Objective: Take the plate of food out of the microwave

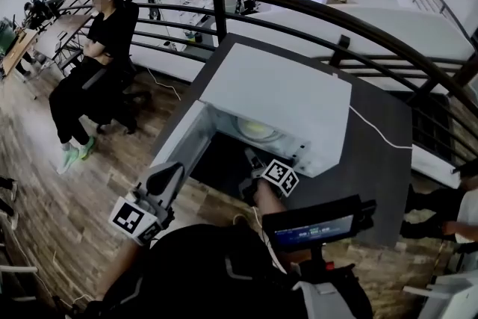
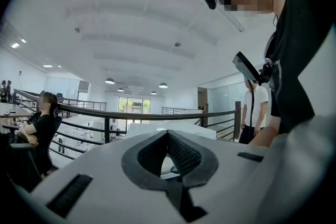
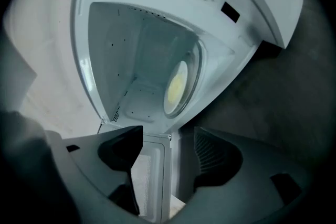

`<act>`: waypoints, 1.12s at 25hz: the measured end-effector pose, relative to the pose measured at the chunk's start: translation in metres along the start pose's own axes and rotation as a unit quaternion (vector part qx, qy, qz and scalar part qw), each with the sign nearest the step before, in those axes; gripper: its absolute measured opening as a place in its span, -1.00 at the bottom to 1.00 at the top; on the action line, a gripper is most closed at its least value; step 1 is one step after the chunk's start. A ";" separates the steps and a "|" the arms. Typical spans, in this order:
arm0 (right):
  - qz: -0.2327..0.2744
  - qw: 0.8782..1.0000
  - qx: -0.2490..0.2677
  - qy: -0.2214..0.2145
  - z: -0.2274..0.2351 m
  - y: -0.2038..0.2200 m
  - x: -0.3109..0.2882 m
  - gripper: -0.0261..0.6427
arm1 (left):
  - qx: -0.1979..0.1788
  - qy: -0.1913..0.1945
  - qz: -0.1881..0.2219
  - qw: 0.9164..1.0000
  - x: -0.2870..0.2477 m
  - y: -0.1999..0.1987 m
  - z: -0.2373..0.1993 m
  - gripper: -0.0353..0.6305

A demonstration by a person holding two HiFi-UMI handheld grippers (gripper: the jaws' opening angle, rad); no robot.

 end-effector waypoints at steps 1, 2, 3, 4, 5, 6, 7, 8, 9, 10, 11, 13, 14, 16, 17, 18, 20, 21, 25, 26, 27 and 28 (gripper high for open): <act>0.001 1.000 -0.009 0.001 0.003 0.000 -0.001 -0.06 | -0.001 -0.001 -0.002 1.000 0.000 0.000 0.002 -0.88; 0.004 1.000 -0.018 0.002 0.005 -0.002 -0.003 -0.06 | -0.003 -0.001 -0.002 1.000 -0.001 0.000 0.004 -0.88; 0.007 1.000 -0.027 0.003 0.007 -0.003 -0.004 -0.06 | -0.003 -0.001 -0.003 1.000 -0.002 0.001 0.005 -0.88; 0.010 0.999 -0.033 0.004 0.008 -0.005 -0.007 -0.06 | -0.001 -0.001 -0.003 1.000 -0.003 0.001 0.005 -0.88; 0.012 0.999 -0.039 0.006 0.010 -0.006 -0.009 -0.06 | 0.001 -0.002 -0.003 1.000 -0.003 0.001 0.004 -0.88; 0.013 0.999 -0.046 0.007 0.011 -0.007 -0.012 -0.06 | 0.004 -0.004 -0.004 1.000 -0.004 0.001 0.002 -0.88; 0.013 0.998 -0.053 0.008 0.011 -0.007 -0.015 -0.04 | 0.005 -0.007 -0.004 1.000 -0.004 0.001 0.001 -0.88; 0.015 0.998 -0.063 0.006 0.012 -0.008 -0.019 0.00 | 0.006 -0.011 -0.005 1.000 -0.004 0.001 0.000 -0.88; 0.017 0.997 -0.072 0.004 0.012 -0.009 -0.022 0.00 | 0.007 -0.014 -0.006 1.000 -0.004 0.001 -0.001 -0.88; 0.020 0.996 -0.083 0.003 0.013 -0.010 -0.024 0.00 | 0.007 -0.017 -0.007 1.000 -0.004 0.001 -0.001 -0.88; 0.022 0.995 -0.094 0.002 0.014 -0.010 -0.025 0.00 | 0.007 -0.020 -0.008 1.000 -0.003 0.001 -0.001 -0.88; 0.025 0.993 -0.116 0.003 0.018 -0.013 -0.031 0.00 | 0.007 -0.025 -0.010 1.000 -0.004 0.002 -0.003 -0.88; 0.026 0.992 -0.125 0.003 0.020 -0.015 -0.036 0.00 | 0.007 -0.027 -0.010 1.000 -0.007 0.003 -0.004 -0.88; 0.029 0.990 -0.139 0.003 0.023 -0.019 -0.045 0.00 | 0.009 -0.033 -0.012 0.999 -0.010 0.004 -0.008 -0.88; 0.033 0.989 -0.147 0.003 0.024 -0.020 -0.048 0.00 | 0.010 -0.036 -0.014 0.999 -0.011 0.005 -0.010 -0.88; 0.038 0.987 -0.155 0.001 0.025 -0.022 -0.051 0.00 | 0.010 -0.038 -0.016 0.999 -0.011 0.005 -0.011 -0.88; 0.049 0.984 -0.171 -0.001 0.027 -0.025 -0.056 0.00 | 0.008 -0.041 -0.019 0.999 -0.012 0.005 -0.011 -0.88; 0.051 0.983 -0.176 -0.002 0.028 -0.026 -0.058 0.00 | 0.007 -0.042 -0.020 0.999 -0.013 0.005 -0.010 -0.88; 0.057 0.980 -0.193 -0.010 0.030 -0.031 -0.066 0.00 | 0.004 -0.047 -0.025 0.999 -0.014 0.001 -0.011 -0.88; 0.057 0.978 -0.199 -0.014 0.031 -0.032 -0.068 0.00 | 0.003 -0.049 -0.026 0.998 -0.014 0.000 -0.012 -0.88; 0.057 0.977 -0.204 -0.019 0.032 -0.032 -0.070 0.00 | 0.004 -0.052 -0.028 0.998 -0.013 0.000 -0.013 -0.88; 0.057 0.976 -0.208 -0.024 0.033 -0.033 -0.072 0.00 | 0.004 -0.055 -0.029 0.998 -0.012 0.000 -0.014 -0.88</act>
Point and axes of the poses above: the fingertips, and each gripper's own axes: x backward along the fingers, z to its right, y out of its underside, the point moved 8 cm from there along x, backward along the fingers, and after that the axes turned 4 degrees about -x, right-handed, at the moved point
